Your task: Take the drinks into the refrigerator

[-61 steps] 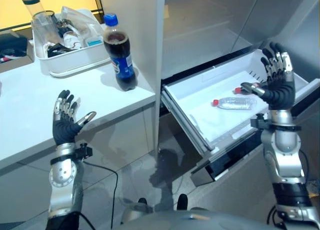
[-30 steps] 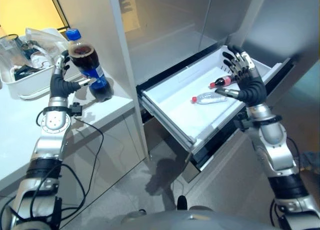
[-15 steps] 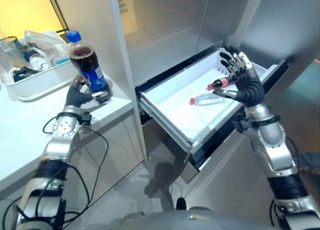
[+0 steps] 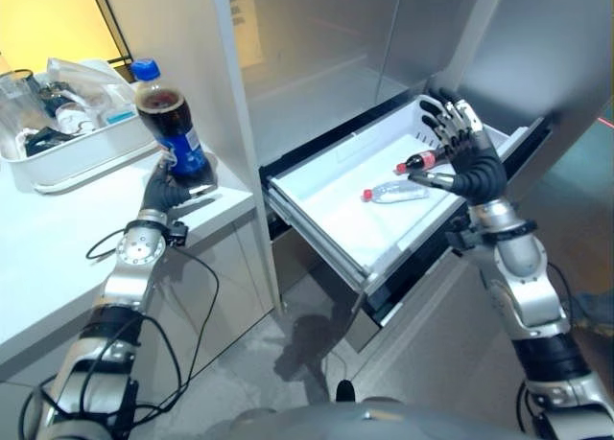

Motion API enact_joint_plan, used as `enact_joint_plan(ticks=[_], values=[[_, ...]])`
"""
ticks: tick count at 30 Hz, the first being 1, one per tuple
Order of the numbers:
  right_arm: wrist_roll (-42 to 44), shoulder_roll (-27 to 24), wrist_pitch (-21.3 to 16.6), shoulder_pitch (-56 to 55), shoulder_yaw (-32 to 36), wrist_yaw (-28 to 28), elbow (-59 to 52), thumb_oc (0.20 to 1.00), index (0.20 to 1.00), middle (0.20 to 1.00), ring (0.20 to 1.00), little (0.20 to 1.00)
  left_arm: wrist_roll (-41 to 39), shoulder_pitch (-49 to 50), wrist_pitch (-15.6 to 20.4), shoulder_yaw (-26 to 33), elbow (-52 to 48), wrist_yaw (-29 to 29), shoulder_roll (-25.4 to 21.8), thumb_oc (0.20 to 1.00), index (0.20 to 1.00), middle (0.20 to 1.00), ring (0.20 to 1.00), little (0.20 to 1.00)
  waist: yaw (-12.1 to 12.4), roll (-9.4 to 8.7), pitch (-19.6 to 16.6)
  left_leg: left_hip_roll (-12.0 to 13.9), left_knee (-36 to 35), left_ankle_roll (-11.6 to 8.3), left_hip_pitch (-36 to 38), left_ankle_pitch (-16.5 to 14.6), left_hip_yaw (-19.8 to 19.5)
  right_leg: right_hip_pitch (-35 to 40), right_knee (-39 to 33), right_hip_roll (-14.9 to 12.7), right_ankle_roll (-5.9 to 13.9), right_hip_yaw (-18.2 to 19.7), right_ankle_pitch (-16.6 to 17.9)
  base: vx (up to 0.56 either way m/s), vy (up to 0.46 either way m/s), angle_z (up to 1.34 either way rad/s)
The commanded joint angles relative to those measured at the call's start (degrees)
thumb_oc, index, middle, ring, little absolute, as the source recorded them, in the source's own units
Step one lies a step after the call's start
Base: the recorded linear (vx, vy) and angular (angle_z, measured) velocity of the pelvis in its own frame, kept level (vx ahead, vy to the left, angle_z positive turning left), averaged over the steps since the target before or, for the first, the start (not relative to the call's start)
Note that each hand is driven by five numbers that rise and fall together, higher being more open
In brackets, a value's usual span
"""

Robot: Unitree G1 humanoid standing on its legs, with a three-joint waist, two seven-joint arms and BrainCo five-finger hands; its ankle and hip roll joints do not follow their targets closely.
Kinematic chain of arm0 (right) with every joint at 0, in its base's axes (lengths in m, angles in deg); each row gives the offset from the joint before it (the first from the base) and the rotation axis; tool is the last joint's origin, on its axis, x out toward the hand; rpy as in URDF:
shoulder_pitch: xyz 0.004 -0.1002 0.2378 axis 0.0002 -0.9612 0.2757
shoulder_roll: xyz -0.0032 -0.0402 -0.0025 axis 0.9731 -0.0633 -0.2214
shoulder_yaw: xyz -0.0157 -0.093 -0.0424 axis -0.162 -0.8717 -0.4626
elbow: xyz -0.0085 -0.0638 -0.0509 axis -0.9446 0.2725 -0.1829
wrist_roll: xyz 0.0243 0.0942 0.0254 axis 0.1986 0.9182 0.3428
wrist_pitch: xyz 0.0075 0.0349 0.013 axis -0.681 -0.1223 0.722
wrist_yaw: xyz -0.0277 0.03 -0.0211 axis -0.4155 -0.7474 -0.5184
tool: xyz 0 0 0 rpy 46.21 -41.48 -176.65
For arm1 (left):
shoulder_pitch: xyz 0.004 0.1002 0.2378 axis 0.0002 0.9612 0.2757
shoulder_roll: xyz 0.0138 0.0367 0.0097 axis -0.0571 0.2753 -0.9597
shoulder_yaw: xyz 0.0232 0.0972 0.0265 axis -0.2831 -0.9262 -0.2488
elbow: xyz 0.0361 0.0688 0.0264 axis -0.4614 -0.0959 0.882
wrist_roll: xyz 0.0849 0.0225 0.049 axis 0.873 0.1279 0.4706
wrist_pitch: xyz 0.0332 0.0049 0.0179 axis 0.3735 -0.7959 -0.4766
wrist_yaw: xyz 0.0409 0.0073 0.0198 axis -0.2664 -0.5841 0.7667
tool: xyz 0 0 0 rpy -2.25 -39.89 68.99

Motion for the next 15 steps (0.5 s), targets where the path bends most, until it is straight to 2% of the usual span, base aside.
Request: enact_joint_plan(ticks=[1, 11, 14, 15], values=[[1.24, 1.34, -1.76, 1.88, 1.35, 0.1, -6.28, 1.0, 1.0, 1.0, 1.0, 1.0, -0.38, -9.37, 2.15, -2.93, 4.5, 0.41, 2.22, 1.0, 1.0, 1.0, 1.0, 1.0, -0.02, -0.22, 0.54, -1.01, 0.07, 0.96, 1.67, -4.01, -1.42, 0.3, 7.31, -2.66, 5.53, -1.37, -5.15, 0.0, 0.0, 0.0], [1.96, 2.02, -1.66, 1.13, -0.65, -0.81, -6.26, 1.0, 1.0, 1.0, 1.0, 1.0, -6.16, -11.88, 3.6, -5.51, 3.15, 1.08, 7.85, 1.0, 1.0, 1.0, 1.0, 1.0, -0.67, -0.15, 0.38, -0.83, 0.07, 0.88, 2.0, -4.59, -1.57, 0.85, 7.08, -2.46, 5.61, -1.44, -5.62, 0.0, -0.001, 0.0], [2.07, 2.11, -1.67, 1.07, -0.91, -0.84, -6.33, 1.0, 1.0, 1.0, 1.0, 1.0, -6.37, -12.3, 3.78, -5.96, 2.45, 1.32, 8.23, 1.0, 1.0, 1.0, 1.0, 1.0, -0.65, -0.27, 0.48, -0.91, 0.07, 0.9, 1.69, -3.92, -1.54, 0.55, 7.16, -2.54, 5.49, -1.44, -5.06, -0.01, -0.004, 0.0], [2.01, 2.16, -1.64, 1.05, -1.08, -0.79, -6.25, 1.0, 1.0, 1.0, 1.0, 1.0, -6.37, -12.61, 3.75, -6.38, 2.43, 1.5, 8.53, 1.0, 1.0, 1.0, 1.0, 1.0, -0.71, -0.12, 0.41, -0.8, 0.07, 0.9, 1.97, -4.53, -1.61, 0.89, 7.11, -2.46, 5.59, -1.46, -5.6, -0.04, -0.007, -0.02]])
